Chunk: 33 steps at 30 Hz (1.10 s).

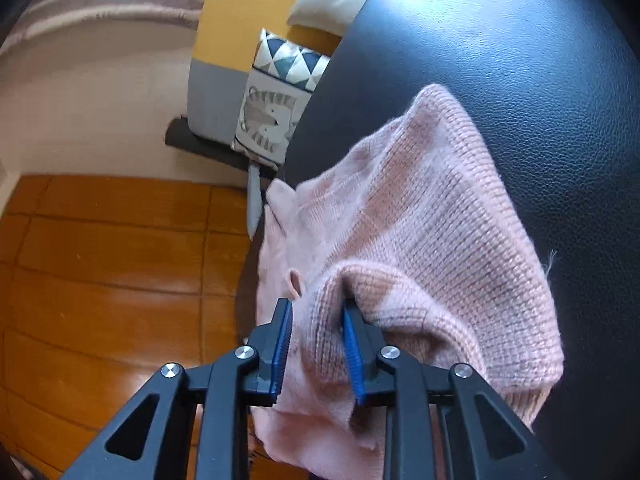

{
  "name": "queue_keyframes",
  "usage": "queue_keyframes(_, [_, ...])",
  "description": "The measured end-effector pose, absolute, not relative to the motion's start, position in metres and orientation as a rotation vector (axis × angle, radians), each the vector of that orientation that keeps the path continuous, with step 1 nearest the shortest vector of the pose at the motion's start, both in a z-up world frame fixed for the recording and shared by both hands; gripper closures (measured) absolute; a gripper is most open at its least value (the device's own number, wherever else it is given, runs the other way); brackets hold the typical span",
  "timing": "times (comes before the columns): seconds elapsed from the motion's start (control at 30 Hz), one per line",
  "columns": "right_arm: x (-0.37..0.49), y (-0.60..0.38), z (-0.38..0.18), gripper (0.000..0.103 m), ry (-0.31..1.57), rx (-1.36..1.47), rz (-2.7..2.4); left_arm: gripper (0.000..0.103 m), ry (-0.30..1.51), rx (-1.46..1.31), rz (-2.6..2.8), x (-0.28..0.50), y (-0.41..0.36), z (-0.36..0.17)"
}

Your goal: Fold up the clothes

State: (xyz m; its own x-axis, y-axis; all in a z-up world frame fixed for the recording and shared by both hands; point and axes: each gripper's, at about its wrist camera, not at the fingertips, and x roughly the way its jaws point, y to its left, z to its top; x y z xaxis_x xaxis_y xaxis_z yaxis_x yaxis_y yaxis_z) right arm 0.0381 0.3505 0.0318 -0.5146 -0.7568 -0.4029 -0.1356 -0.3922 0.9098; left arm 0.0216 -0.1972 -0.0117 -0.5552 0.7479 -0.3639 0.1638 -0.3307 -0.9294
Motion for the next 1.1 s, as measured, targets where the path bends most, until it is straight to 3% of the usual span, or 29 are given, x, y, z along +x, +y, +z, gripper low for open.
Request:
queue_keyframes(0.1, [0.036, 0.34, 0.033, 0.08, -1.325, 1.265, -1.996, 0.093, -1.452, -1.2, 1.98, 0.021, -0.192, -0.008])
queue_keyframes(0.13, [0.036, 0.336, 0.035, 0.09, -1.293, 1.269, -2.011, 0.093, -1.43, -1.201, 1.996, 0.022, -0.19, -0.005])
queue_keyframes(0.17, [0.036, 0.332, 0.037, 0.093, -1.262, 1.273, -2.025, 0.096, -1.419, -1.191, 1.994, 0.023, -0.189, -0.002])
queue_keyframes(0.33, [0.061, 0.33, 0.075, 0.095, -1.144, 1.158, -2.068, 0.097, -1.303, -1.062, 2.009, 0.05, -0.195, 0.032])
queue_keyframes(0.6, [0.136, 0.354, 0.124, 0.095, -1.043, 1.035, -2.083, 0.097, -1.261, -1.026, 1.968, 0.115, -0.208, 0.055])
queue_keyframes(0.83, [0.163, 0.376, 0.073, 0.095, -1.17, 1.176, -2.085, 0.097, -1.285, -1.321, 1.941, 0.145, -0.201, -0.005])
queue_keyframes(0.9, [0.16, 0.368, 0.06, 0.095, -1.117, 1.251, -2.089, 0.097, -1.29, -1.353, 1.921, 0.153, -0.202, -0.013])
queue_keyframes(1.03, [0.148, 0.349, 0.078, 0.09, -0.963, 1.214, -2.144, 0.097, -1.338, -1.328, 1.9, 0.165, -0.217, -0.012])
queue_keyframes(1.1, [0.137, 0.339, 0.096, 0.077, -0.845, 1.178, -2.237, 0.097, -1.355, -1.298, 1.906, 0.167, -0.227, -0.004])
